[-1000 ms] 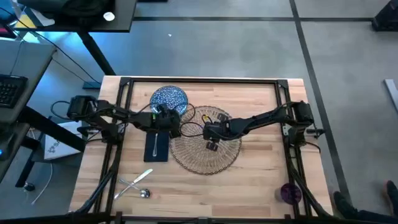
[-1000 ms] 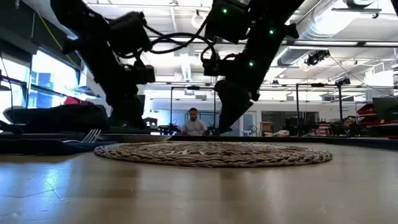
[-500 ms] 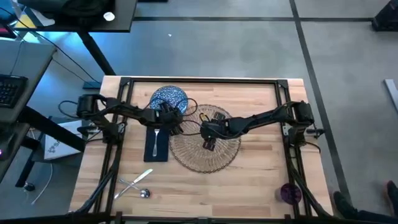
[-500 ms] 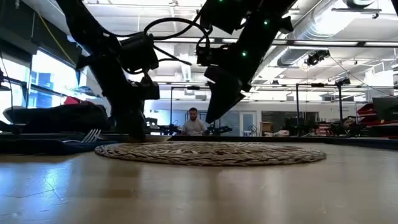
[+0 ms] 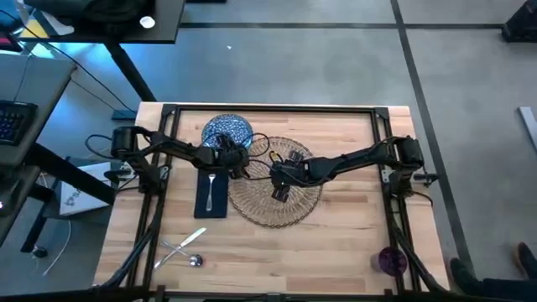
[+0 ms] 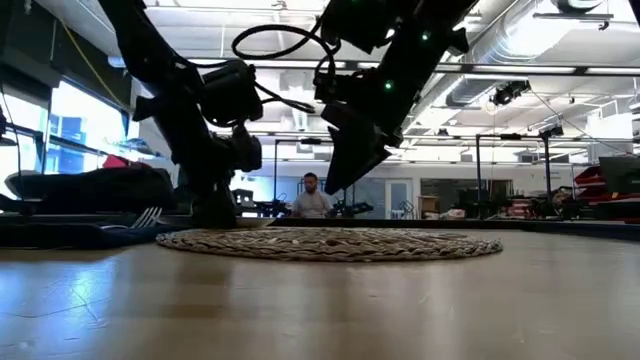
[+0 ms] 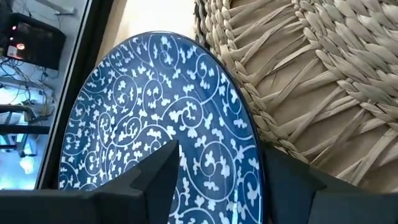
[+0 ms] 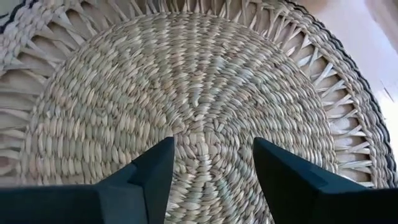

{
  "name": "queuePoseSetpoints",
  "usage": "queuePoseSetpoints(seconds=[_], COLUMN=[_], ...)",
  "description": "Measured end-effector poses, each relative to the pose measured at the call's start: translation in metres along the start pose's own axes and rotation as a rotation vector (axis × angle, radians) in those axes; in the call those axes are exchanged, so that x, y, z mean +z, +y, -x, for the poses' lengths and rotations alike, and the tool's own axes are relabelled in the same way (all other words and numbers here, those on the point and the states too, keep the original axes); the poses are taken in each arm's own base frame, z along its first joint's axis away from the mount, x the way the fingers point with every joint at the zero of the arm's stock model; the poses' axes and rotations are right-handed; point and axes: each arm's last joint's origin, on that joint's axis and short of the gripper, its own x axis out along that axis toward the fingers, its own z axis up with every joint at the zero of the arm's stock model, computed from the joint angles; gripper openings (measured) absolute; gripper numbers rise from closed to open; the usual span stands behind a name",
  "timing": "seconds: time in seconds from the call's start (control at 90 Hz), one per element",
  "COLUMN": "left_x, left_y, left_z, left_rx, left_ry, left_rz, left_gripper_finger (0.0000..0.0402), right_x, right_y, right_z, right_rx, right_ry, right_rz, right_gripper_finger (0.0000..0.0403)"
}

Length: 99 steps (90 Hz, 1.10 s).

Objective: Set table place
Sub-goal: Put the blue plate on the brown placemat

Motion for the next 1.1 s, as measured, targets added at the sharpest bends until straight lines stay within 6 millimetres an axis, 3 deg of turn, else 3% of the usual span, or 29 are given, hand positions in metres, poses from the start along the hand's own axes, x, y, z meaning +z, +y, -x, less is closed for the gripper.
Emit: queuePoseSetpoints(seconds=[0.233,0.411,0.633,0.811,1.1], left_x=[0.015,0.007,0.001,-0.004,-0.021], left_y=[0.003,0.009,0.007,0.008,0.012], left_z=[0.012,0.022,0.021,0.019,0.005], left_rx=[-0.024,-0.041,-0.092,-0.033,-0.021], left_ry=[-0.027,0.039,0.069,0.085,0.066], left_rz=[-0.005,-0.041,-0.040,-0.047,-0.013], left_gripper_finger=[0.0186,0.0186,0.0186,0.0186,0.0186], right_x=[-0.026,-0.042,-0.041,-0.040,-0.040], right_y=[-0.003,-0.003,0.000,0.000,0.000], right_z=[-0.012,-0.015,-0.015,-0.015,-0.015], right_rx=[0.003,0.032,0.048,0.055,0.059], right_ry=[0.061,0.156,0.131,0.122,0.114], right_rz=[-0.056,-0.075,-0.088,-0.085,-0.069], right_gripper_finger=[0.0190,0.0190,0.0190,0.0190,0.0190])
